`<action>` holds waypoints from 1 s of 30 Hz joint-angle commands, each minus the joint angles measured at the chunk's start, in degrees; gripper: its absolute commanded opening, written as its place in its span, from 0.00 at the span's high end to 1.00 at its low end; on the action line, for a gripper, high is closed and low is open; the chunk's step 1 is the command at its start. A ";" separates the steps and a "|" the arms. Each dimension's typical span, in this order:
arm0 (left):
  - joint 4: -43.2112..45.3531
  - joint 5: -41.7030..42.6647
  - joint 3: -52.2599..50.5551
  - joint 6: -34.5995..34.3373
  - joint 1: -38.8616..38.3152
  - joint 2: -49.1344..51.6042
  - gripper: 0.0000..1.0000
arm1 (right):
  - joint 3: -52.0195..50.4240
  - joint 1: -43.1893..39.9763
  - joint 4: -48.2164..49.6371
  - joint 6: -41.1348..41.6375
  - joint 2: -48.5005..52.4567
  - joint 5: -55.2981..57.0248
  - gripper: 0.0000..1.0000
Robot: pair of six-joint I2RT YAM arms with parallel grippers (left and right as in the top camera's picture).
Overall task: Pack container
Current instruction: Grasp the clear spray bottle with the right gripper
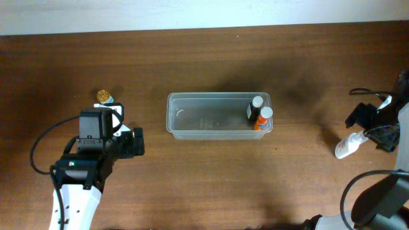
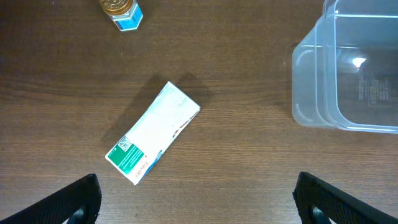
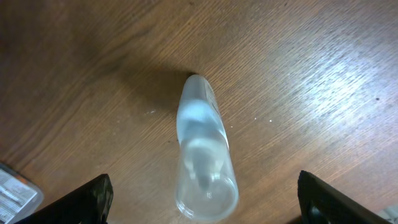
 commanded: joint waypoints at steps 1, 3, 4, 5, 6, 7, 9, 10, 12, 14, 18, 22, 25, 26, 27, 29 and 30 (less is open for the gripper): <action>-0.02 0.59 0.98 -0.55 0.35 0.15 0.00 | -0.61 -0.11 0.20 -0.55 2.38 -0.57 0.17; -0.02 0.59 0.98 -0.55 0.35 0.15 0.01 | -0.61 -0.11 0.33 -0.55 2.86 -0.59 0.19; -0.02 0.59 0.98 -0.55 0.35 0.15 0.01 | -0.61 -0.11 0.52 -0.55 2.91 -0.61 0.23; -0.02 0.59 0.98 -0.55 0.35 0.15 0.01 | -0.61 -0.11 0.72 -0.55 2.91 -0.59 0.31; -0.02 0.59 0.98 -0.55 0.35 0.15 0.01 | -0.61 -0.11 0.74 -0.55 2.91 -0.57 0.35; -0.02 0.59 0.98 -0.55 0.35 0.15 0.01 | -0.61 -0.13 0.74 -0.55 2.91 -0.55 0.37; -0.02 0.59 0.98 -0.55 0.35 0.15 0.01 | -0.61 -0.11 0.74 -0.55 2.93 -0.55 0.45; -0.02 0.59 0.98 -0.55 0.35 0.15 0.01 | -0.61 -0.11 0.74 -0.55 2.93 -0.55 0.48; -0.04 0.59 0.98 -0.55 0.35 0.15 0.01 | -0.61 -0.11 0.70 -0.55 2.93 -0.55 0.54; -0.04 0.59 0.98 -0.55 0.35 0.15 0.01 | -0.61 -0.11 0.70 -0.55 2.93 -0.55 0.62; -0.04 0.59 0.98 -0.55 0.35 0.15 0.01 | -0.61 -0.11 0.68 -0.55 2.95 -0.55 0.64; -0.07 0.59 0.98 -0.55 0.35 0.15 0.01 | -0.61 -0.11 0.66 -0.55 2.93 -0.57 0.69; -0.07 0.59 0.98 -0.55 0.35 0.15 0.01 | -0.61 -0.11 0.61 -0.55 2.93 -0.68 0.73; -0.07 0.61 0.98 -0.55 0.35 0.15 0.01 | -0.59 -0.11 0.57 -0.57 2.93 -0.98 0.75; -0.07 0.61 0.98 -0.55 0.35 0.15 0.01 | -0.59 -0.11 0.46 -0.57 2.93 -1.29 0.78; -0.07 0.61 0.98 -0.55 0.35 0.15 0.01 | -0.35 -0.04 0.09 -0.76 2.86 -1.84 0.80; -0.07 0.61 0.98 -0.55 0.35 0.15 0.00 | 0.02 0.00 -0.42 -0.76 2.82 -1.99 0.81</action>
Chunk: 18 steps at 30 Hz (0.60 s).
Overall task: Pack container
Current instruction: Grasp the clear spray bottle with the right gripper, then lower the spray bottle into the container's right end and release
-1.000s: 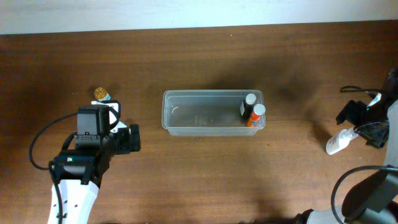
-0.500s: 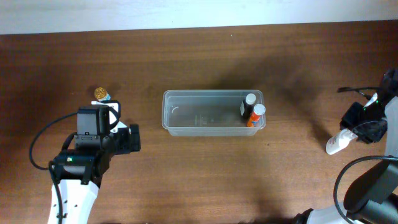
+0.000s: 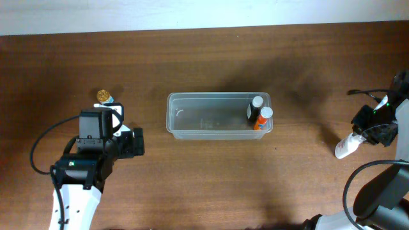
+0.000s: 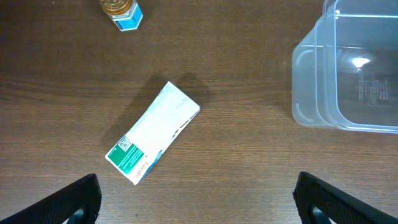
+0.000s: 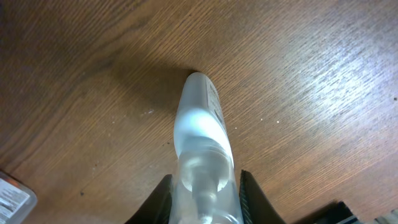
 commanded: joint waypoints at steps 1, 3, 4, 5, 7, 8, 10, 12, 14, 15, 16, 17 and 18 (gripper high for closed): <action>-0.07 0.61 0.98 -0.55 0.35 0.15 0.01 | 0.74 0.00 -1.27 -0.55 0.00 -1.66 0.81; -0.07 0.59 0.98 -0.55 0.35 0.15 0.01 | 1.99 0.31 -2.43 -2.01 -0.44 -3.10 0.81; -0.07 0.61 0.98 -0.55 0.35 0.15 0.01 | 3.02 0.70 -3.26 -3.04 -1.03 -4.11 0.82; -0.07 0.59 0.98 -0.55 0.35 0.15 0.01 | 4.09 1.22 -4.15 -3.37 -1.62 -4.59 0.82; -0.04 0.59 0.98 -0.55 0.35 0.15 0.01 | 7.89 3.87 -7.30 -4.70 -3.65 -5.53 0.82; -0.04 0.59 0.98 -0.55 0.35 0.15 0.01 | 9.60 5.25 -8.74 -5.20 -4.46 -5.40 0.82; -0.04 0.61 0.98 -0.55 0.35 0.15 0.01 | 13.99 9.03 -12.26 -6.05 -6.34 -5.44 0.82; -0.07 0.61 0.98 -0.55 0.35 0.15 0.01 | 18.82 13.57 -15.67 -6.60 -8.11 -5.44 0.82; -0.04 0.61 0.98 -0.55 0.35 0.15 0.01 | 24.57 20.90 -18.62 -6.58 -10.19 -5.44 0.81; -0.04 0.61 0.98 -0.55 0.35 0.15 0.01 | 26.25 23.87 -19.19 -6.58 -10.86 -5.44 0.82; -0.04 0.59 0.98 -0.55 0.35 0.15 0.01 | 27.36 26.69 -19.34 -6.51 -11.41 -5.44 0.81; -0.04 0.59 0.98 -0.55 0.35 0.15 0.01 | 28.11 29.46 -19.21 -6.32 -11.96 -5.42 0.81; -0.04 0.61 0.98 -0.55 0.35 0.15 0.01 | 28.44 31.74 -18.93 -6.32 -12.28 -5.42 0.82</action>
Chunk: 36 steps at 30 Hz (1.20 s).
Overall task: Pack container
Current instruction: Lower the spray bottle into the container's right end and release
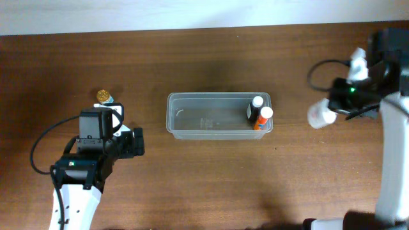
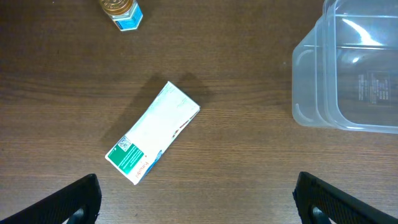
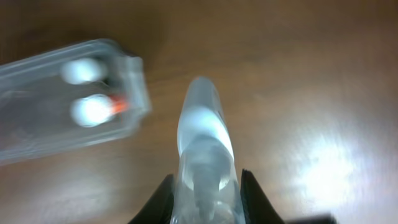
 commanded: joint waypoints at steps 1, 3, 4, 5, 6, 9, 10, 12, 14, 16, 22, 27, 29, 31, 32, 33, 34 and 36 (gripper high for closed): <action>-0.04 0.59 0.98 -0.55 0.35 0.15 0.01 | 3.45 10.21 0.42 -0.63 -3.30 -1.14 0.81; -0.02 0.59 0.98 -0.55 0.35 0.15 0.01 | 3.43 14.58 1.57 -0.66 -3.37 -1.11 0.81; -0.02 0.59 0.98 -0.55 0.35 0.15 0.01 | 3.43 16.48 2.12 -0.66 -3.06 -0.79 0.81; -0.02 0.59 0.98 -0.55 0.35 0.15 0.01 | 3.43 18.23 2.71 -0.63 -2.71 -0.46 0.81; -0.02 0.59 0.98 -0.55 0.35 0.17 0.01 | 3.41 19.54 3.21 -0.55 -2.21 -0.26 0.81; -0.04 0.61 0.98 -0.55 0.35 0.20 0.01 | 3.41 22.86 3.96 2.38 -0.26 1.99 0.81; -0.04 0.59 0.98 -0.55 0.35 0.20 0.01 | 3.41 23.69 4.11 2.45 0.61 2.16 0.81; -0.04 0.59 0.98 -0.55 0.35 0.20 0.01 | 3.37 24.94 4.35 2.89 2.21 2.32 0.81; -0.04 0.61 0.98 -0.55 0.35 0.20 0.01 | 3.26 25.81 4.57 2.89 4.17 2.34 0.81; -0.04 0.59 0.98 -0.55 0.35 0.20 0.00 | 2.75 26.18 5.16 3.58 5.75 2.51 0.81; -0.04 0.59 0.98 -0.55 0.35 0.20 0.01 | -2.82 26.12 10.58 4.37 10.12 3.21 0.81; 0.00 0.59 0.98 -0.55 0.35 0.20 0.01 | -9.57 26.12 15.91 4.35 11.39 3.21 0.81; 0.00 0.59 0.98 -0.55 0.35 0.20 0.01 | -12.61 26.12 18.27 4.35 11.56 3.21 0.81; -0.02 0.59 0.98 -0.55 0.35 0.20 0.01 | -15.67 26.12 20.79 4.35 11.61 3.41 0.81; -0.02 0.59 0.98 -0.55 0.35 0.20 0.00 | -16.68 26.12 21.68 4.33 11.63 3.58 0.81; -0.02 0.59 0.98 -0.55 0.35 0.20 0.01 | -18.21 26.12 22.99 4.33 11.63 4.07 0.81; -0.02 0.59 0.98 -0.55 0.35 0.20 0.01 | -18.95 26.12 23.65 4.31 11.67 4.42 0.81; -0.02 0.59 0.96 -0.55 0.35 0.20 0.01 | -19.98 26.12 24.52 4.24 11.76 5.60 0.81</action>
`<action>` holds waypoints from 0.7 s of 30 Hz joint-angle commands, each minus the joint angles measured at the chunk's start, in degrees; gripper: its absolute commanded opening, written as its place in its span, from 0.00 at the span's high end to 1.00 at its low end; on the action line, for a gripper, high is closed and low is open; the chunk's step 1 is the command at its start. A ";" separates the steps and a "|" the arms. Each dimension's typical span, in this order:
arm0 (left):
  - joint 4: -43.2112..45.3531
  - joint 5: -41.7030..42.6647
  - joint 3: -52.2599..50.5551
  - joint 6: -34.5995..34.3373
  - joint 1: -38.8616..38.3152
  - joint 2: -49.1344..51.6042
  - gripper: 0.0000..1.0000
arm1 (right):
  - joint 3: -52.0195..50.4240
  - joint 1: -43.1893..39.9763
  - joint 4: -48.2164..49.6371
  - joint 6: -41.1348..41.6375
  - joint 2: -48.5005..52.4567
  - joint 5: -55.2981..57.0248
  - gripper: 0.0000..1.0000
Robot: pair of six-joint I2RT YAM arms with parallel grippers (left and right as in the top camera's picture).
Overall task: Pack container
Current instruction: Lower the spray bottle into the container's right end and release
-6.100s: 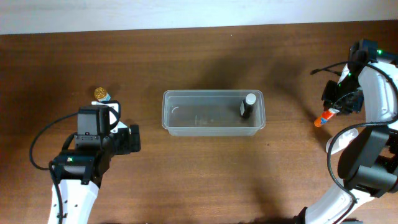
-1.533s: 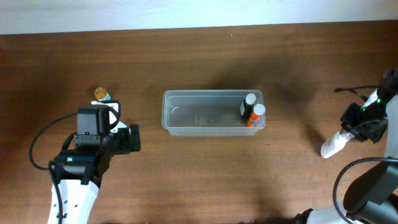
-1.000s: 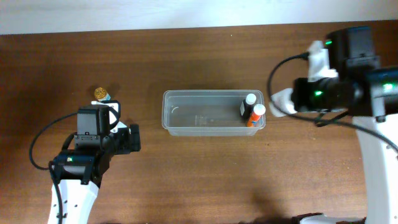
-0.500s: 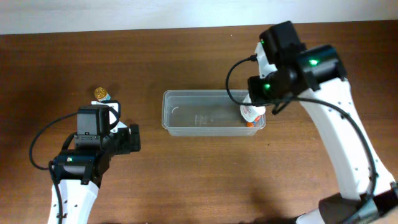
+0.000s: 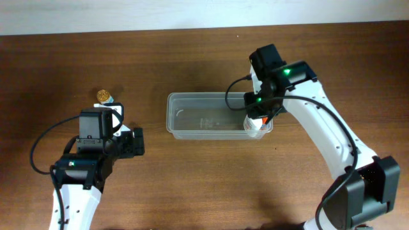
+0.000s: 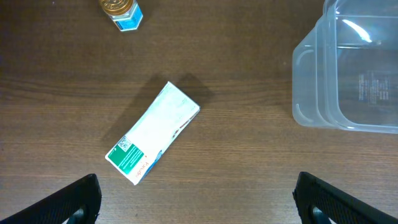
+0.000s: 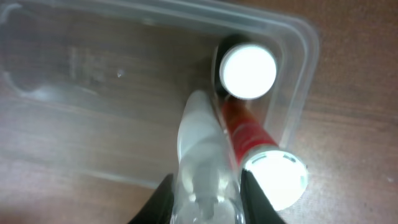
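The clear plastic container [image 5: 204, 116] sits mid-table; in its right end stand a black white-capped bottle [image 7: 247, 70] and a red white-capped bottle [image 7: 255, 146]. My right gripper [image 7: 204, 194] is shut on a clear white bottle [image 7: 200, 155], held over the container's right end beside those two. In the overhead view the bottle is hidden under that gripper [image 5: 259, 108]. A white and green box [image 6: 153, 132] lies on the table ahead of my open left gripper [image 6: 198, 198]. A small gold-capped blue jar [image 6: 121, 11] stands beyond the box.
The container's left corner [image 6: 345, 68] shows at the right of the left wrist view. A cable loops from the left arm [image 5: 86, 166] at the table's left front. The light wall edge [image 5: 192, 13] runs along the back.
My right gripper, still shut on the clear bottle, has moved from right of the container to over its right end. The left arm, box and jar are unchanged.
First my right gripper stood open around the clear bottle lying at the far right of the table. Then it was shut on the bottle there. After that it held the bottle in the air right of the container, and now over the container's right end.
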 commanded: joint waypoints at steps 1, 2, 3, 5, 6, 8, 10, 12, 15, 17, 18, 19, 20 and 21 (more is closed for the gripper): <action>0.02 0.59 0.94 -0.57 0.35 0.20 0.01 | -2.36 0.44 1.16 0.20 0.26 3.02 0.81; 0.00 0.59 0.96 -0.57 0.35 0.20 0.01 | -2.56 0.44 1.38 0.17 0.26 3.69 0.81; 0.00 0.59 0.94 -0.57 0.35 0.20 0.01 | -2.60 0.44 1.46 -0.26 0.26 3.91 0.81; 0.00 0.59 0.96 -0.57 0.35 0.20 0.00 | -2.60 0.44 1.57 -1.57 0.26 3.85 0.71; 0.00 0.59 0.94 -0.57 0.35 0.20 0.01 | -2.60 0.46 1.62 -2.21 0.26 3.82 0.58; -0.02 0.59 0.96 -0.57 0.35 0.20 0.00 | -2.58 0.46 1.62 -3.04 0.22 3.78 0.51; 0.00 0.61 0.94 -0.57 0.35 0.20 0.01 | -1.75 0.50 1.18 -3.06 0.09 3.80 0.50; -0.02 0.61 0.96 -0.57 0.35 0.20 0.01 | -0.76 0.50 0.59 -3.04 -0.15 3.76 0.50; -0.02 0.61 0.96 -0.57 0.35 0.20 0.01 | 1.22 0.50 -0.35 -3.04 -1.01 3.78 0.50; 0.00 0.59 0.96 -0.57 0.35 0.20 0.01 | 4.50 0.50 -2.03 -3.06 -2.45 3.82 0.49; 0.00 0.59 0.96 -0.57 0.35 0.20 0.01 | 5.92 0.48 -2.82 -3.06 -2.99 3.82 0.49; -0.02 0.59 0.96 -0.57 0.35 0.20 0.01 | 9.18 0.46 -4.37 -3.04 -4.13 3.82 0.48; 0.00 0.59 0.96 -0.57 0.35 0.20 0.01 | 11.19 0.35 -5.18 -3.04 -4.87 3.82 0.45; 0.00 0.59 0.96 -0.57 0.35 0.20 0.00 | 12.94 0.13 -5.73 -3.02 -5.57 3.82 0.44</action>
